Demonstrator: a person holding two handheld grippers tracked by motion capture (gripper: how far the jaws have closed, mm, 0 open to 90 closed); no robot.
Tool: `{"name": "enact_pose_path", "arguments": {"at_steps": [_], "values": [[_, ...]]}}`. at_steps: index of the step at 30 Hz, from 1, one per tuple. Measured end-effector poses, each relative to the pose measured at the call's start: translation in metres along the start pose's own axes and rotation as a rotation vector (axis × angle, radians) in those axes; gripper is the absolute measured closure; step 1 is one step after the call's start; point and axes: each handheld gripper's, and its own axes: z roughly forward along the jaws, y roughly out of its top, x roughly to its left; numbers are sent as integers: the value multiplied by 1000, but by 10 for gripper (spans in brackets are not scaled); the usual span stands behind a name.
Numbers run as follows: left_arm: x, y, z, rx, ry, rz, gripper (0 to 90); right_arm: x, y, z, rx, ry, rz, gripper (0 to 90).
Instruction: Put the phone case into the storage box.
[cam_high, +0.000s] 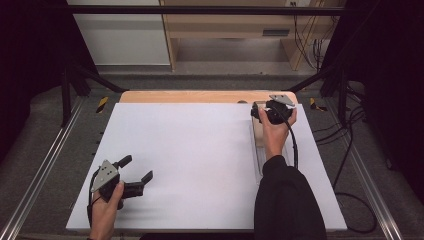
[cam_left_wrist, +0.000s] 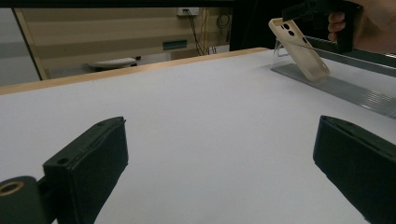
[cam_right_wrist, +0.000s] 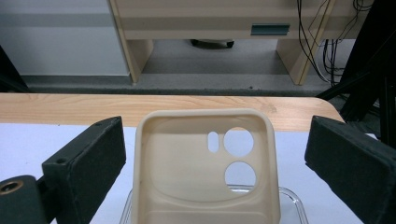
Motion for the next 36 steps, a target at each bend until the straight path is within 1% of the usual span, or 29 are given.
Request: {"name": "enact_pose_path", "arguments": {"at_steps": [11, 20, 22, 24, 28, 31, 33, 36], "values": [[0, 0, 0, 1, 0, -1, 27, 0, 3, -4, -12, -10, -9, 62], [0, 0, 0, 0, 0, -3, 27, 1, 7, -11, -10, 1, -7, 67], [0, 0, 0, 0, 1, -3, 27, 1, 9, -13, -9, 1, -15, 70], [0, 0, 0, 0, 1, -4, 27, 1, 10, -17, -3, 10, -5, 72], [0, 0, 0, -1, 2, -6, 27, 1, 14, -24, 2, 29, -7, 73], [0, 0, 0, -2, 2, -5, 27, 0, 18, -32, 3, 44, 2, 73], [0, 0, 0, -2, 2, -6, 27, -1, 21, -37, 6, 56, 18, 72], [-1, 0, 0, -2, 2, -5, 27, -4, 25, -46, 9, 81, 30, 72]]}}
